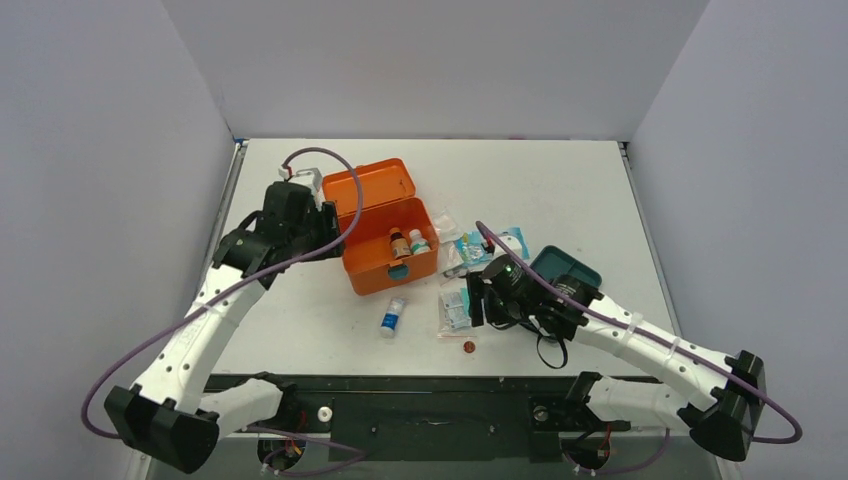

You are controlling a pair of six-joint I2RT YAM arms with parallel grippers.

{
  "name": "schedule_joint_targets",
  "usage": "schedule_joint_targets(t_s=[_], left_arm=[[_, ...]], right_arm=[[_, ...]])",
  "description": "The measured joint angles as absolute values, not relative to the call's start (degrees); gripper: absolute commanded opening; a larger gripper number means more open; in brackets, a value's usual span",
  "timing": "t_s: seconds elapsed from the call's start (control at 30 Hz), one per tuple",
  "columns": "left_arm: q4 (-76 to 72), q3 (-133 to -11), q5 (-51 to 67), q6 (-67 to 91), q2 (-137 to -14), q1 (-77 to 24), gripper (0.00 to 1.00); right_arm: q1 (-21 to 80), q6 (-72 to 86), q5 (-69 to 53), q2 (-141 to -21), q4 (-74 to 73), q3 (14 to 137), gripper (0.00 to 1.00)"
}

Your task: Organize the medicine kit

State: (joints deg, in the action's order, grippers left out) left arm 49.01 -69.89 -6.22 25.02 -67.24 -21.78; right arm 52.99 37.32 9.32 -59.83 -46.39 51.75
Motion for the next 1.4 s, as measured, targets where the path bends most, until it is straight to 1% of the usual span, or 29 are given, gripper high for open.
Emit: schedule_joint_targets(t_s=[0.2,0.47,0.63,0.87,1.13,1.4], left_arm=[[45.0,-61.4,1.0,23.1,-57.3,-21.8,0.51],[42.8,-56.3,6.6,20.2,-53.1,-21.8,0.52],[41.7,-54.2,7.7,18.9,-51.9,-21.8,0.52],[40.2,-50.5,8.0,18.6,-50.7,-21.8,0.52],[38.7,-46.7,7.7,18.3,-46.6,-21.9,0.53],[37.4,-46.3,7.5,18.2,-46.2,-22.2,0.53]], right_arm=[[49.3,38.9,9.6,-66.0,-44.2,51.8,0.6],[45.7,40.0,9.4,-72.4,-38.8,51.3,0.53],[44.6,40.2,9.2,-78.3,-36.6,51.3,0.48],[41.9,40.6,8.7,-84.9,-34.2,51.5,0.46],[39.9,41.1,7.6,-89.6,-31.6,52.4,0.38],[38.7,41.1,7.3,-92.4,-30.3,52.7,0.3]])
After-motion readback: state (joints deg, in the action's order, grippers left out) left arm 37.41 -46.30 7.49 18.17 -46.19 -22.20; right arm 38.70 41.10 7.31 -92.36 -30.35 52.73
